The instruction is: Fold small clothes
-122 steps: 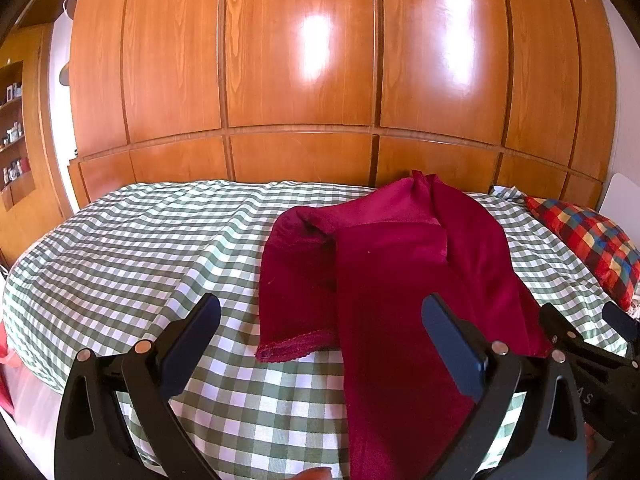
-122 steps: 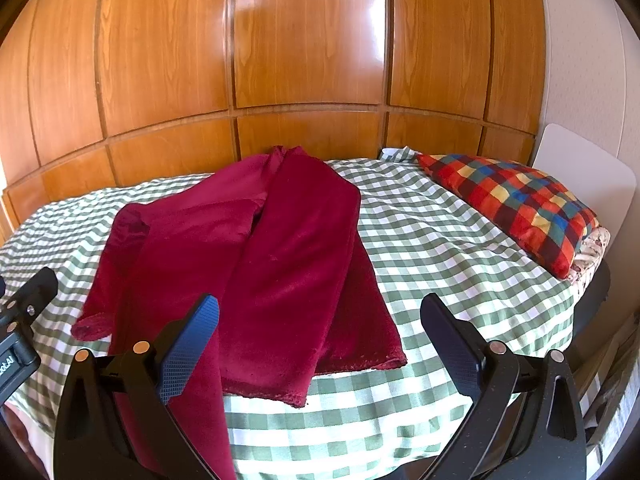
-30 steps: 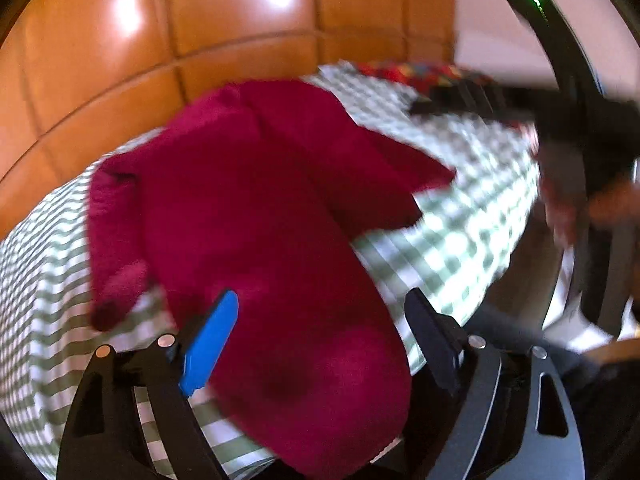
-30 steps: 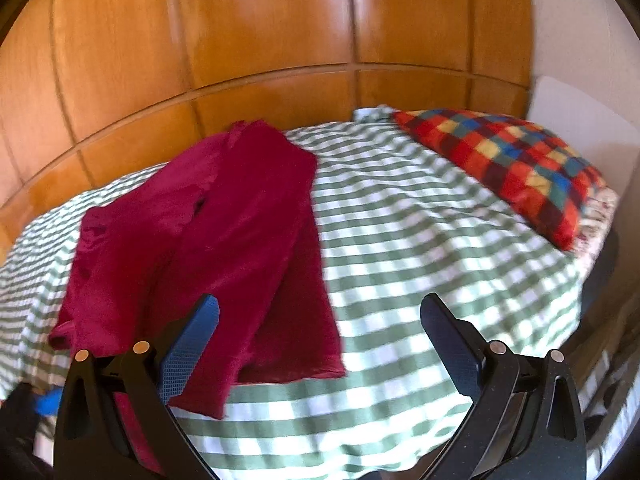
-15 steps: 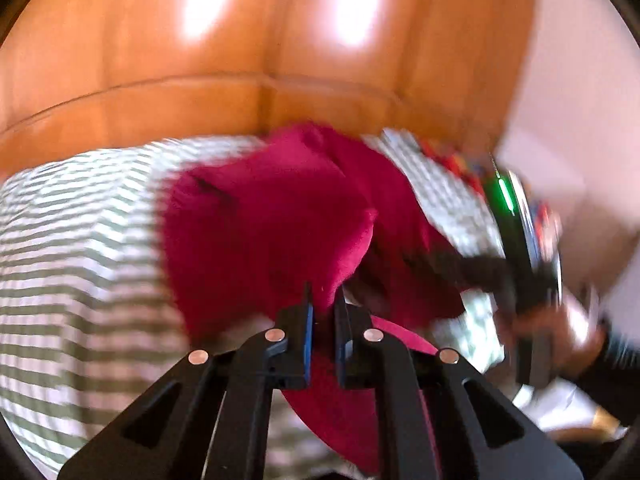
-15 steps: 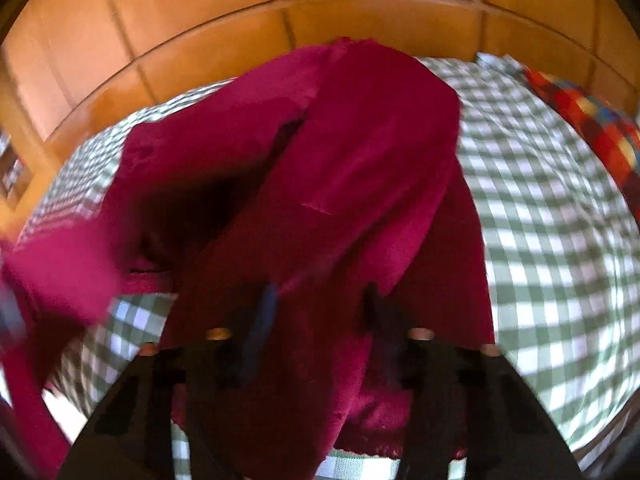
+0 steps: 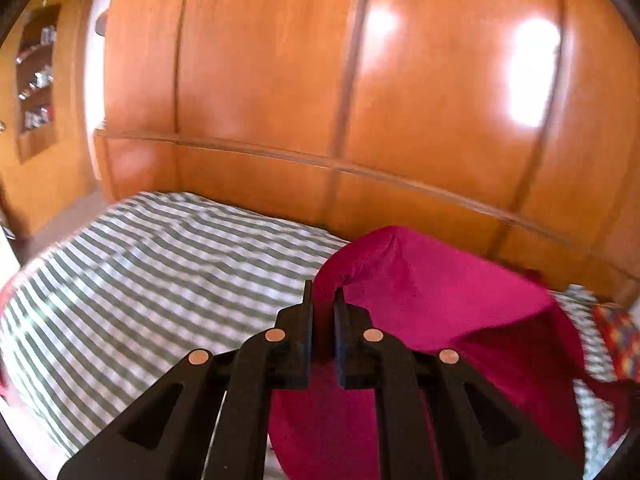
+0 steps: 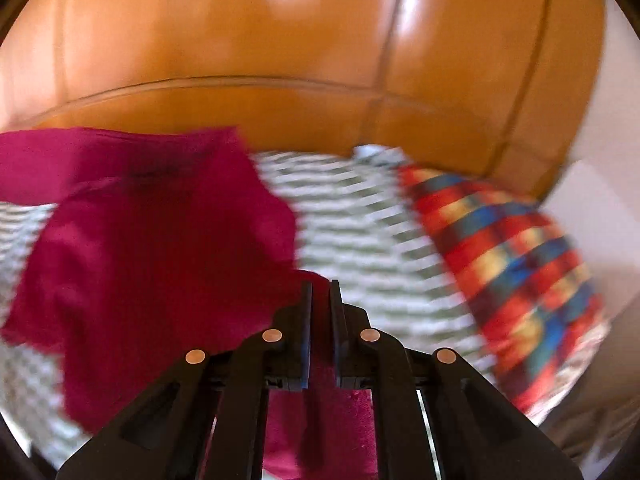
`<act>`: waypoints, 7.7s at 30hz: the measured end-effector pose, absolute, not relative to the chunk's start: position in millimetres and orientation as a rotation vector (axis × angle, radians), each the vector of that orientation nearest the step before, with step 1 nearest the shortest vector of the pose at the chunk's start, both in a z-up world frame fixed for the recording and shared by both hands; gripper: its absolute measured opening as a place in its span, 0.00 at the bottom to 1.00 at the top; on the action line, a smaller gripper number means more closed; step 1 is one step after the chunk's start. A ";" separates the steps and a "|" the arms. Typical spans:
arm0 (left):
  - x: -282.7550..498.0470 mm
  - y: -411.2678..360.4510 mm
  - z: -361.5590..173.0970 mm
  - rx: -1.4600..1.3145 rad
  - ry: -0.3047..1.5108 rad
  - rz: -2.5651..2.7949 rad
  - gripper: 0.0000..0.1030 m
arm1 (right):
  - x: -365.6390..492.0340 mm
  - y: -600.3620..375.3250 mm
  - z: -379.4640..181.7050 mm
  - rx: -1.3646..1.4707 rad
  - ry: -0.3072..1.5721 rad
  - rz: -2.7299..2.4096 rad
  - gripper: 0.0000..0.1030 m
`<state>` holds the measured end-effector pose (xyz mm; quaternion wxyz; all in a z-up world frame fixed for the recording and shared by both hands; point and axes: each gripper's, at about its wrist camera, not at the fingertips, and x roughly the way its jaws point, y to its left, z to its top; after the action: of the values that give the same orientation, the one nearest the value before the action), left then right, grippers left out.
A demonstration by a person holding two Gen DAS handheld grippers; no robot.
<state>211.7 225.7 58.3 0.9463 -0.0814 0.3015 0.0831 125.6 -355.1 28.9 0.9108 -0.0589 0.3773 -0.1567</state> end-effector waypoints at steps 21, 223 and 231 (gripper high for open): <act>218.7 204.8 -25.5 -0.218 0.852 -0.044 0.64 | 175.2 -422.7 8.8 0.130 0.863 -0.310 0.81; 259.7 508.2 -77.1 -0.671 0.920 0.525 0.56 | 262.2 -243.7 -90.9 0.050 0.897 -0.138 0.95; 286.1 473.4 -108.9 -0.597 0.969 0.511 0.10 | 262.8 -242.0 -90.5 0.036 0.900 -0.152 0.96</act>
<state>286.1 473.4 -108.9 0.8117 -0.2797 0.4535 0.2394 262.8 -242.0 -90.5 0.8974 0.0173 0.4347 -0.0733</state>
